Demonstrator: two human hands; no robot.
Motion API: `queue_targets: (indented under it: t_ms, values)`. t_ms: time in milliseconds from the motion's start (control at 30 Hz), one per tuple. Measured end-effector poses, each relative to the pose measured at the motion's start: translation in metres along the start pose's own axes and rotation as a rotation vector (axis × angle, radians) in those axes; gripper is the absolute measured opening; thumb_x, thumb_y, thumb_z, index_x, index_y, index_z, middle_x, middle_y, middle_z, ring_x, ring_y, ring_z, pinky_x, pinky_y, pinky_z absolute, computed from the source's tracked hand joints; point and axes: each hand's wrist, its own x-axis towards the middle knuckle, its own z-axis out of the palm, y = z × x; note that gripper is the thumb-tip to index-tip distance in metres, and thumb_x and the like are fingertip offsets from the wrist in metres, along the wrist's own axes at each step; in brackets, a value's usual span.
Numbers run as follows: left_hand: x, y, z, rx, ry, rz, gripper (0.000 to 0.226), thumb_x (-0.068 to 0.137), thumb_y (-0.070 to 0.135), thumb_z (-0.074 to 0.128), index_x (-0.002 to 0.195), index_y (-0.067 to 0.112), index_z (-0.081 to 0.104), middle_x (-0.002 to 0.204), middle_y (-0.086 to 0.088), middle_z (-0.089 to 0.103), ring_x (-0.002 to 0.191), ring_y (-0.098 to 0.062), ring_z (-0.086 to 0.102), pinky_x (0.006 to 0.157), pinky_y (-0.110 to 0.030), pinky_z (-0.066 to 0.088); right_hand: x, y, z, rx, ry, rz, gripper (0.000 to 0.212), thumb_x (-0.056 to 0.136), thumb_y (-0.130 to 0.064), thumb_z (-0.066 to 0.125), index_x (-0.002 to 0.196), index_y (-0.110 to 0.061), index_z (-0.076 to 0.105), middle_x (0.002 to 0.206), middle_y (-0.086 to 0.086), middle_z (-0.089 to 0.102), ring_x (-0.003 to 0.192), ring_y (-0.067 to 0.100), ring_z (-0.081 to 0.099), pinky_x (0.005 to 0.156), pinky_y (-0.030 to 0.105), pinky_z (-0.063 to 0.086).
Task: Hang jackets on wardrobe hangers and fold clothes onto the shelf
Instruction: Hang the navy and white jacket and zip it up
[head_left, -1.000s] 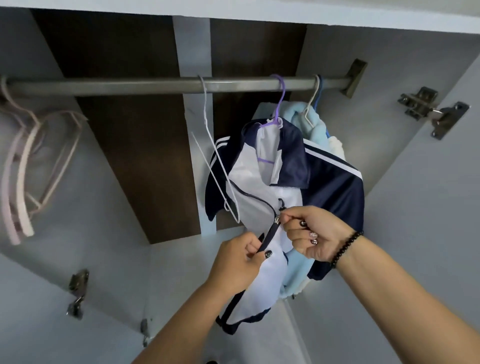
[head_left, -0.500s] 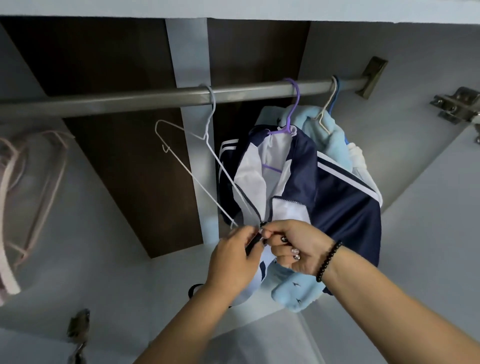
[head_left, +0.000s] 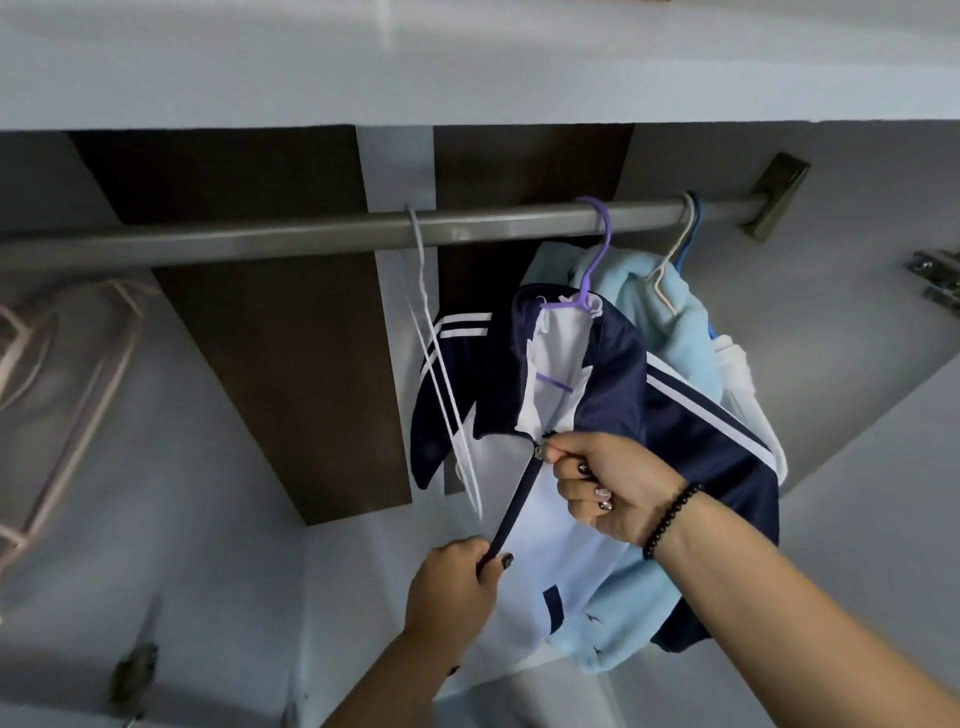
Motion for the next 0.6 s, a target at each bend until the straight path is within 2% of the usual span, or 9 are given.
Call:
queue_targets:
  t_ms: [100,167,200,233,300,333,400,500,600]
  values:
    - [0.009,0.012,-0.003,-0.029,-0.006,-0.038,0.021,0.091,0.04,0.058,0.076,0.025,0.055,0.078,0.009,0.067,0.073,-0.007,0.061,0.061,-0.019,0.046,0.003,0.008,-0.002,-0.075,0.016,-0.015,0.022,0.094,-0.011,0.048,0.073,-0.009,0.055,0.045,-0.005,0.027,0.032,0.008,0.019,0.032,0.016,0.014]
    - [0.018,0.017,-0.006,-0.095,0.015,-0.063,0.006,0.086,0.027,0.061,0.083,0.024,0.064,0.08,0.009,0.07,0.076,-0.008,0.065,0.069,-0.028,0.054,0.005,0.016,-0.009,-0.214,0.02,-0.005,0.016,0.091,-0.011,0.053,0.078,-0.007,0.061,0.045,-0.004,0.032,0.036,0.01,0.022,0.037,0.016,0.016]
    - [0.023,0.021,-0.008,-0.138,0.039,-0.067,0.01,0.085,0.02,0.06,0.087,0.025,0.069,0.081,0.008,0.071,0.076,-0.008,0.066,0.071,-0.03,0.055,0.006,0.02,-0.014,-0.307,0.014,0.004,0.012,0.088,-0.011,0.057,0.078,-0.007,0.063,0.046,-0.003,0.035,0.038,0.011,0.024,0.038,0.017,0.018]
    - [0.027,0.026,-0.012,-0.169,0.058,-0.074,0.018,0.085,0.015,0.058,0.092,0.025,0.071,0.083,0.008,0.072,0.077,-0.007,0.066,0.073,-0.027,0.054,0.006,0.023,-0.02,-0.396,0.006,0.005,0.009,0.085,-0.012,0.061,0.077,-0.007,0.063,0.047,-0.002,0.038,0.039,0.012,0.026,0.039,0.017,0.02]
    - [0.035,0.043,-0.025,-0.222,0.083,-0.072,0.023,0.087,0.012,0.058,0.099,0.026,0.073,0.089,0.012,0.072,0.08,-0.002,0.065,0.07,-0.008,0.047,0.005,0.021,-0.034,-0.505,0.032,-0.062,0.012,0.086,-0.012,0.063,0.075,-0.008,0.061,0.048,0.0,0.044,0.038,0.012,0.032,0.04,0.018,0.025]
    - [0.04,0.054,-0.033,-0.252,0.09,-0.057,0.023,0.088,0.012,0.058,0.1,0.026,0.072,0.091,0.015,0.071,0.081,0.001,0.064,0.069,-0.003,0.042,0.004,0.017,-0.04,-0.523,0.072,-0.144,0.015,0.089,-0.011,0.062,0.075,-0.008,0.062,0.048,-0.001,0.046,0.037,0.011,0.035,0.039,0.018,0.028]
    - [0.051,0.075,-0.046,-0.336,0.09,-0.019,0.022,0.09,0.012,0.057,0.098,0.028,0.071,0.089,0.018,0.071,0.082,0.003,0.065,0.072,-0.004,0.043,0.002,0.002,-0.054,-0.536,0.198,-0.374,0.017,0.091,-0.01,0.059,0.075,-0.01,0.064,0.048,-0.006,0.051,0.039,0.006,0.043,0.042,0.02,0.036]
    - [0.074,0.107,-0.061,-0.443,0.116,0.05,0.021,0.09,0.012,0.057,0.099,0.026,0.069,0.091,0.016,0.071,0.086,0.007,0.063,0.075,-0.004,0.043,0.003,-0.03,-0.072,-0.588,0.445,-0.708,0.017,0.089,-0.012,0.059,0.077,-0.021,0.066,0.053,-0.013,0.057,0.051,0.002,0.051,0.058,0.025,0.048]
    - [0.102,0.136,-0.069,-0.466,0.168,0.1,0.023,0.093,0.014,0.054,0.112,0.023,0.063,0.106,0.019,0.064,0.092,0.01,0.058,0.075,0.003,0.036,0.004,-0.056,-0.078,-0.698,0.591,-0.891,0.011,0.088,-0.012,0.059,0.084,-0.022,0.062,0.066,-0.011,0.059,0.061,-0.001,0.049,0.063,0.014,0.038]
